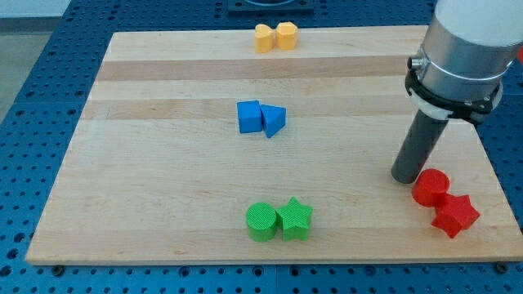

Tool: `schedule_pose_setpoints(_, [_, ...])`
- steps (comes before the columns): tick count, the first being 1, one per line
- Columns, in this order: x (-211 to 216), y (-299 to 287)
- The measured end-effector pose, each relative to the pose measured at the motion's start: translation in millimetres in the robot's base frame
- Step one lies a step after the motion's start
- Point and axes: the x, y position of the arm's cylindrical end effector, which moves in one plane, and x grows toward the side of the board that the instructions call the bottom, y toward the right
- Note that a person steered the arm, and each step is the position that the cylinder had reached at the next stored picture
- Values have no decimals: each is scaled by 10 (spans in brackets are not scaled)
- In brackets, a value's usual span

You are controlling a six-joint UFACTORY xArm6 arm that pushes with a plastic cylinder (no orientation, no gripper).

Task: Move the blue triangle to the top right side of the blue cube

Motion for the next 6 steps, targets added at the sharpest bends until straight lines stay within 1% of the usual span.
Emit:
schedule_pose_setpoints(1, [-1,0])
schedule_pose_setpoints(2, [-182,0])
schedule_pose_setpoints(3, [-281,-223])
schedule_pose_setpoints(4, [-281,-775])
schedule_pose_setpoints(5, [-433,-1268])
schedule_pose_setpoints(6, [-948,-1608])
